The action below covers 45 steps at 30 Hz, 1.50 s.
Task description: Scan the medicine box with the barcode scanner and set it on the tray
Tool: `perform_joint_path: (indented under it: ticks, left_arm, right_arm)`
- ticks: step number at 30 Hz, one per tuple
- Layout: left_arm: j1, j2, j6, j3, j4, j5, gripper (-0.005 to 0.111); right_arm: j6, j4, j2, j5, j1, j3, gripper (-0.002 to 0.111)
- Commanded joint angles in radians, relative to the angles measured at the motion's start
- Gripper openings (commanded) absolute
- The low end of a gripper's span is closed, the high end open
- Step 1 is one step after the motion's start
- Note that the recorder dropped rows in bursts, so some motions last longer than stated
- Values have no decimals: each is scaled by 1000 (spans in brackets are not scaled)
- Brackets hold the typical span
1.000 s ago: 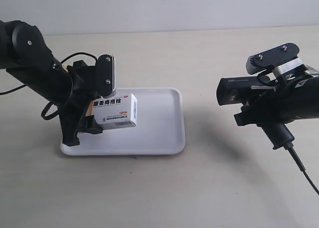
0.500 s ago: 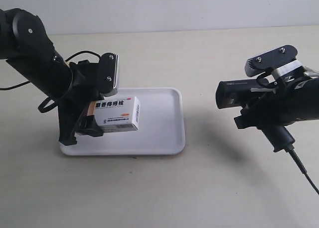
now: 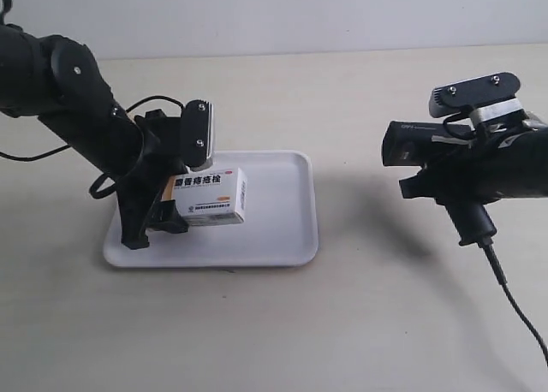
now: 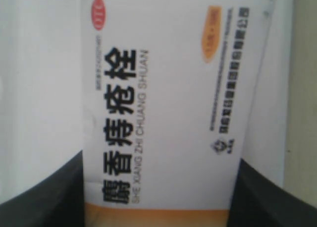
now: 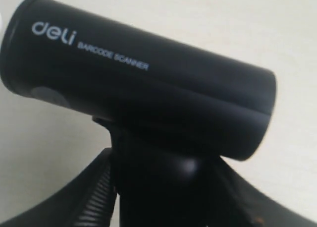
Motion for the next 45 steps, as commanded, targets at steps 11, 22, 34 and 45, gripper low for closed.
perform_joint_path:
  ticks: [11, 22, 34, 45]
  left_arm:
    - [-4, 171, 0, -53, -123, -161, 0]
    - [-4, 173, 2, -53, -109, -116, 7]
    - [-4, 155, -2, -53, -90, -55, 79]
    - [-2, -142, -213, -53, -87, 119, 92]
  right_arm:
    - [29, 18, 190, -44, -1, -102, 13]
    - [29, 18, 190, -44, -1, -102, 56]
    - [29, 18, 122, -15, -1, -102, 78]
    - [4, -38, -329, 237, -1, -102, 72]
